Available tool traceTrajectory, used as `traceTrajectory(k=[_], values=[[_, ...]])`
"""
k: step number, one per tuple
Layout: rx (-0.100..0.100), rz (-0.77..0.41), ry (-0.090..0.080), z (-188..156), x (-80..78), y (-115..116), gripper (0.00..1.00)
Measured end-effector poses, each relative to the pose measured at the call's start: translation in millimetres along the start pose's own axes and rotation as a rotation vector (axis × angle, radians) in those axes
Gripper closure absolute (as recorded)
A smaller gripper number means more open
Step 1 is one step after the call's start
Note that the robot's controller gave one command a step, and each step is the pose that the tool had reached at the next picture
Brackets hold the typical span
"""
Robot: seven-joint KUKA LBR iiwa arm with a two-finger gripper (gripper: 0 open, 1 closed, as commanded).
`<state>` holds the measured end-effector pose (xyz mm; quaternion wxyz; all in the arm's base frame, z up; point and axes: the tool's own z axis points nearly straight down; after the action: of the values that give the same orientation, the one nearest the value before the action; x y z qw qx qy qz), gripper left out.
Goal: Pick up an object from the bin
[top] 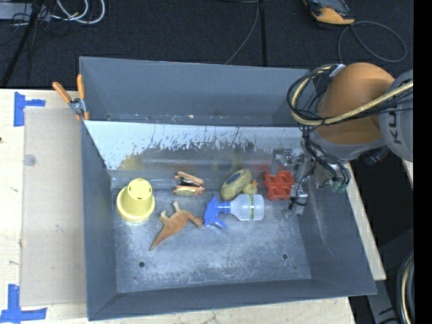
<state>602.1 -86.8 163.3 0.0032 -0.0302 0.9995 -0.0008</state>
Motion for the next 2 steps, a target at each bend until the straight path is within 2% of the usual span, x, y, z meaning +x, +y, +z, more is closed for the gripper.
traceTrajectory(k=[1, 2], values=[[-0.002, -0.169, 0.003, 62, -12.5, 12, 0.0], [0.001, -0.07, -0.009, 91, -16.9, 43, 1.0]])
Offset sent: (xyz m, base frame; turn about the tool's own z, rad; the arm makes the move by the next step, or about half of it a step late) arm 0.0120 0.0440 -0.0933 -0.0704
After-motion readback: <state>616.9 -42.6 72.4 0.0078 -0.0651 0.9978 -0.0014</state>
